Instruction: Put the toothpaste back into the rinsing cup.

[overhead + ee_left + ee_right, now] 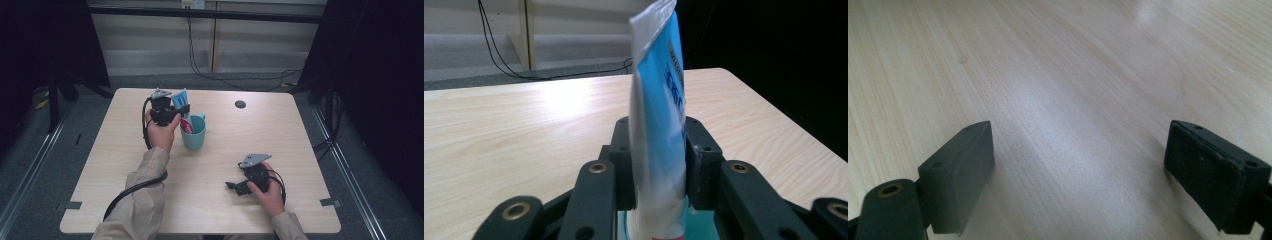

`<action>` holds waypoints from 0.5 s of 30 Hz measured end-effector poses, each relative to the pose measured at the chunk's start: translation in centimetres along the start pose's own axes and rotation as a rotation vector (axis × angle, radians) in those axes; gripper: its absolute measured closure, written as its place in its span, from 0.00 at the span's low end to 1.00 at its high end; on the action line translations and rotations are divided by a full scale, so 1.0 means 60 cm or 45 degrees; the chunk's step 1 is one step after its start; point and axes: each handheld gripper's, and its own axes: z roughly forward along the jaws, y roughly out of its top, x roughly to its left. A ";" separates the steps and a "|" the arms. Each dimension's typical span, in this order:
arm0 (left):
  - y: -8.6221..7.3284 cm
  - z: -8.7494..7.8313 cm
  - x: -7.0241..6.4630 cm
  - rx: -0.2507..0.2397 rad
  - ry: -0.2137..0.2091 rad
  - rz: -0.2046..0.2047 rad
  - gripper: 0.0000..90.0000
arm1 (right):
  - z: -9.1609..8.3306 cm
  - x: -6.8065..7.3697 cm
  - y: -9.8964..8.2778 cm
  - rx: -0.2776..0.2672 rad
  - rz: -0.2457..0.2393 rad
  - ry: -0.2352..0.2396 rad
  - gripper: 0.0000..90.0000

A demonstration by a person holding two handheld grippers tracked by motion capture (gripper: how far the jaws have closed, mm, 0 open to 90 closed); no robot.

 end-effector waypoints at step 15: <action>0.000 0.003 0.002 -0.013 -0.002 -0.017 0.74 | 0.000 0.000 0.000 0.000 0.000 0.000 0.14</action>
